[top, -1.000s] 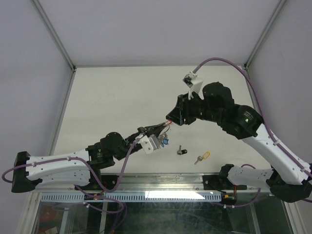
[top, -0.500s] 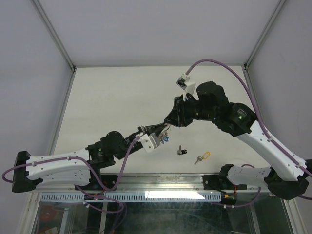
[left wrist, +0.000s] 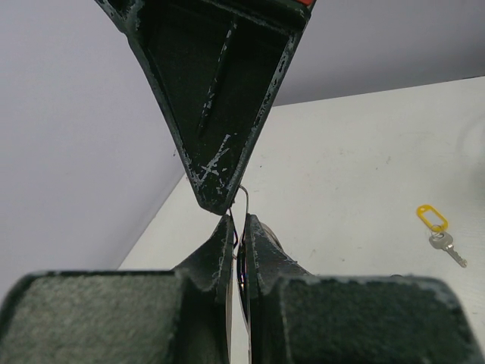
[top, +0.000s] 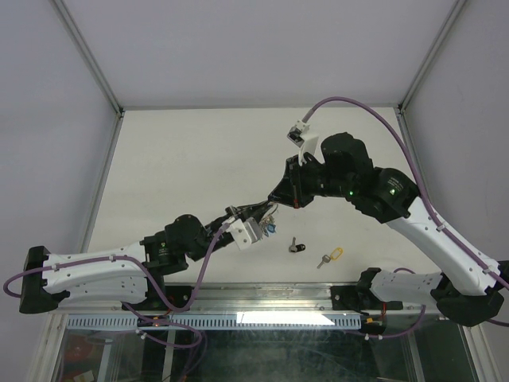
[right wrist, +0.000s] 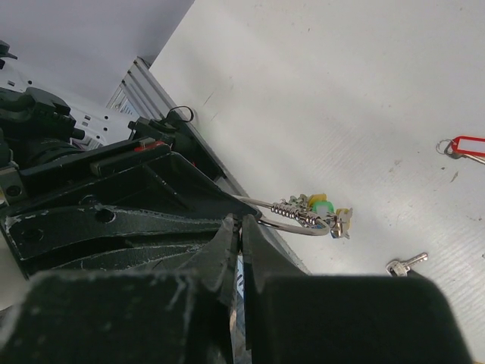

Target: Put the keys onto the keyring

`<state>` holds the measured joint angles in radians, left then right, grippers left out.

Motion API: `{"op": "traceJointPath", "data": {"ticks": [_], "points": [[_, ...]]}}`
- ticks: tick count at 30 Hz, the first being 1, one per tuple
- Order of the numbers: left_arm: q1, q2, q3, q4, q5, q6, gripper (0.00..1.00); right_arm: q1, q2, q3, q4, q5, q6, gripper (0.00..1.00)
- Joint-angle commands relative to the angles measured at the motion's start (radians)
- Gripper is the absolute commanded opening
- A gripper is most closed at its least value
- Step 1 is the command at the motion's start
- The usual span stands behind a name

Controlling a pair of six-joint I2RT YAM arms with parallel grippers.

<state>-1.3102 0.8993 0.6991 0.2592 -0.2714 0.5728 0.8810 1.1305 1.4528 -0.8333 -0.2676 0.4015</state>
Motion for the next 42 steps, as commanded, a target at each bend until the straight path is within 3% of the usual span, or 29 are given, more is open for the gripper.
{"op": "traceJointPath", "data": {"ticks": [1,35,38,42], "points": [[-0.009,-0.002,0.053,0.057,-0.037,0.008,0.03,-0.001,-0.034,0.021,0.059,-0.058,-0.004,0.00],[-0.010,0.001,0.052,0.049,-0.055,0.026,0.13,-0.001,-0.060,0.026,0.067,-0.053,-0.004,0.00],[-0.009,0.003,0.052,0.049,-0.056,0.026,0.13,-0.001,-0.060,0.025,0.066,-0.053,-0.004,0.00],[-0.009,0.003,0.054,0.049,-0.055,0.027,0.03,-0.001,-0.059,0.022,0.068,-0.057,-0.004,0.00]]}}
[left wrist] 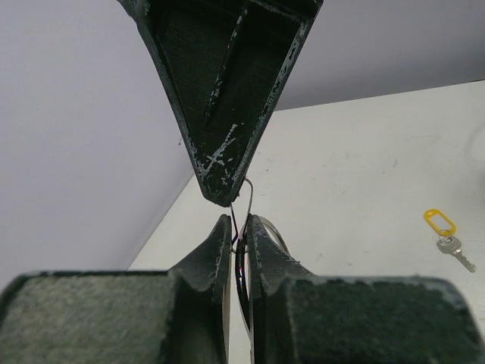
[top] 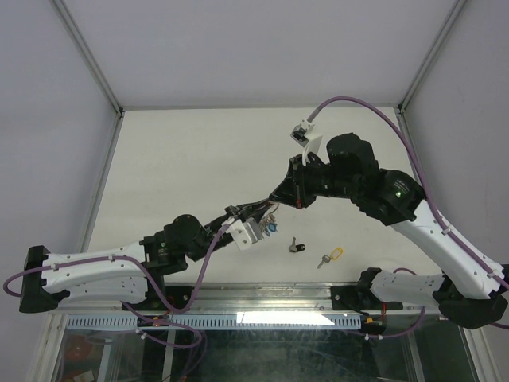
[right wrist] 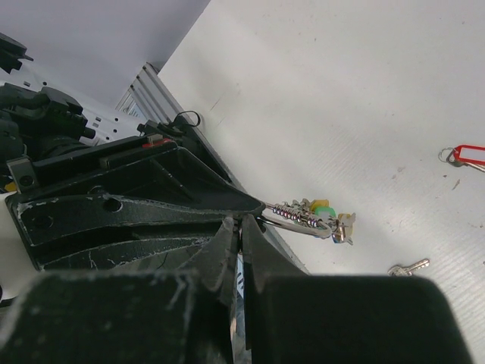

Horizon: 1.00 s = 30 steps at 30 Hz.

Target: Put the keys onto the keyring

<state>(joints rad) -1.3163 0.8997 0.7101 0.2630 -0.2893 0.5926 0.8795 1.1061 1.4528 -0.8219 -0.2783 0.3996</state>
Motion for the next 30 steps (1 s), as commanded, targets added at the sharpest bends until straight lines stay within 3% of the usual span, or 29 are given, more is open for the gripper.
{"op": "traceJointPath", "data": {"ticks": [1,8,12,15,25,30], "points": [[-0.004,0.002,0.042,0.047,-0.037,0.009,0.01,0.001,-0.035,0.020,0.056,-0.046,-0.002,0.00],[-0.003,0.002,0.040,0.051,-0.029,0.036,0.00,0.001,-0.045,0.007,0.064,-0.010,-0.012,0.00],[-0.004,-0.003,0.038,0.019,-0.006,0.120,0.00,0.001,-0.066,0.002,0.072,0.051,-0.021,0.32],[-0.003,-0.006,0.037,-0.014,0.018,0.205,0.00,0.001,-0.075,0.011,0.066,0.111,-0.039,0.42],[-0.003,-0.030,0.012,-0.120,0.058,0.470,0.00,-0.006,-0.039,0.044,-0.121,0.393,-0.043,0.43],[0.002,-0.031,0.009,-0.173,0.056,0.514,0.00,-0.038,-0.005,0.038,-0.137,0.328,-0.034,0.44]]}}
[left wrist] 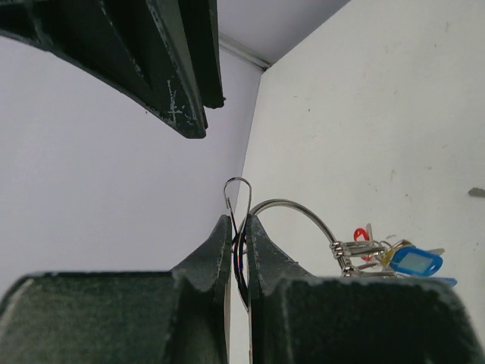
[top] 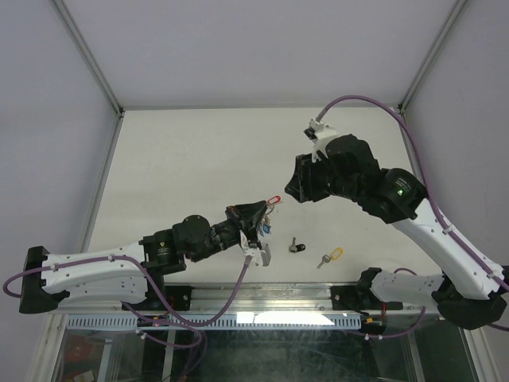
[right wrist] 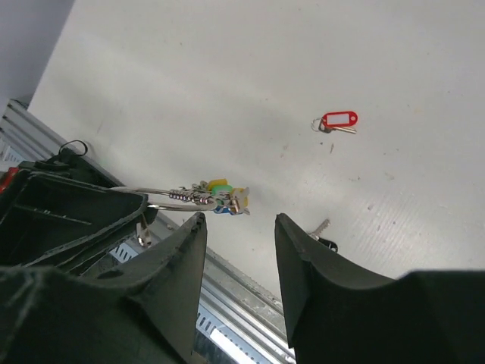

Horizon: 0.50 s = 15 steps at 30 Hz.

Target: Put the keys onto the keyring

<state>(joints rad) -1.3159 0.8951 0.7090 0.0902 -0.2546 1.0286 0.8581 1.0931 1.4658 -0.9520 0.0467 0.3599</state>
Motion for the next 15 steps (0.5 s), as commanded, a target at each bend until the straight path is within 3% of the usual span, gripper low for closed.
{"op": "traceJointPath", "data": {"ticks": [1,6,10,15], "points": [[0.009,-0.030,0.010,-0.005,0.033,0.067,0.00,-0.017,-0.005,0.008,0.029,-0.025,-0.001,0.44],[0.033,-0.051,-0.002,-0.012,0.059,0.040,0.00,-0.037,-0.014,-0.049,0.019,-0.041,-0.012,0.47],[0.076,-0.067,-0.018,-0.023,0.080,0.054,0.00,-0.051,0.046,-0.158,-0.057,-0.031,0.004,0.49],[0.135,-0.091,-0.041,-0.031,0.120,0.063,0.00,-0.076,0.089,-0.327,-0.010,-0.042,0.035,0.49]]}}
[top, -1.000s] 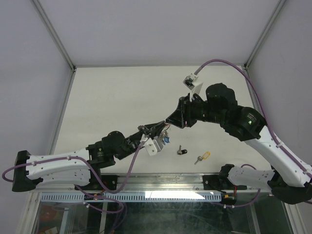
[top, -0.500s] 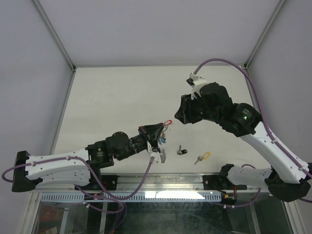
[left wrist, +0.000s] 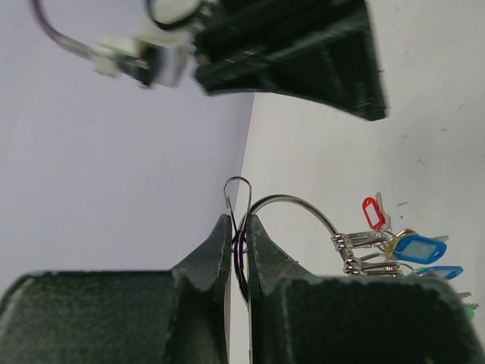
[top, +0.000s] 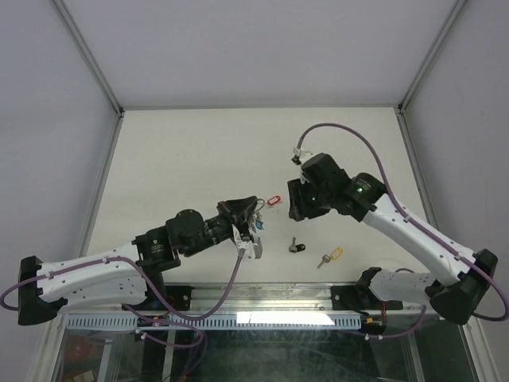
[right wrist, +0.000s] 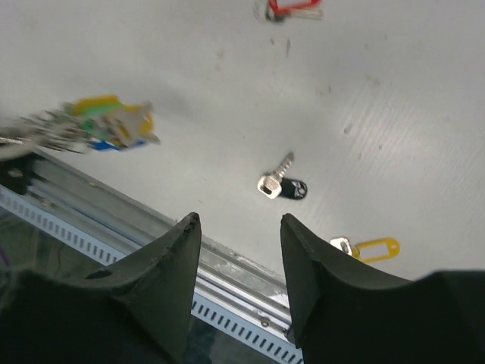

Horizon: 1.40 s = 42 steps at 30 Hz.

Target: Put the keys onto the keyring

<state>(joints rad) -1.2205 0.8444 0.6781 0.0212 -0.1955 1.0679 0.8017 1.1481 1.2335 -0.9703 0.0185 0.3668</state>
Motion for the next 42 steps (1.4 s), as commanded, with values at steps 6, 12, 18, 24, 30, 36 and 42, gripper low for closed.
{"op": "traceJointPath", "data": {"ticks": [6,12,18,24,30,36,42], "points": [[0.092,-0.076,-0.060,0.060,0.077,0.018,0.00,-0.012,0.109,-0.210,0.085,-0.029,0.100,0.47],[0.109,-0.095,-0.090,0.067,0.082,0.012,0.00,0.072,0.208,-0.261,0.181,0.004,0.099,0.46],[0.110,-0.112,-0.090,0.050,0.082,0.008,0.00,0.073,0.296,-0.276,0.230,-0.022,0.076,0.38],[0.110,-0.115,-0.089,0.042,0.084,0.004,0.00,0.074,0.340,-0.308,0.257,-0.038,0.070,0.34],[0.110,-0.102,-0.082,0.042,0.087,0.004,0.00,0.074,0.377,-0.327,0.275,-0.050,0.069,0.28],[0.110,-0.097,-0.080,0.042,0.090,0.008,0.00,0.074,0.383,-0.336,0.276,-0.037,0.067,0.23],[0.110,-0.091,-0.078,0.043,0.094,0.008,0.00,0.074,0.386,-0.341,0.288,-0.032,0.066,0.18]]}}
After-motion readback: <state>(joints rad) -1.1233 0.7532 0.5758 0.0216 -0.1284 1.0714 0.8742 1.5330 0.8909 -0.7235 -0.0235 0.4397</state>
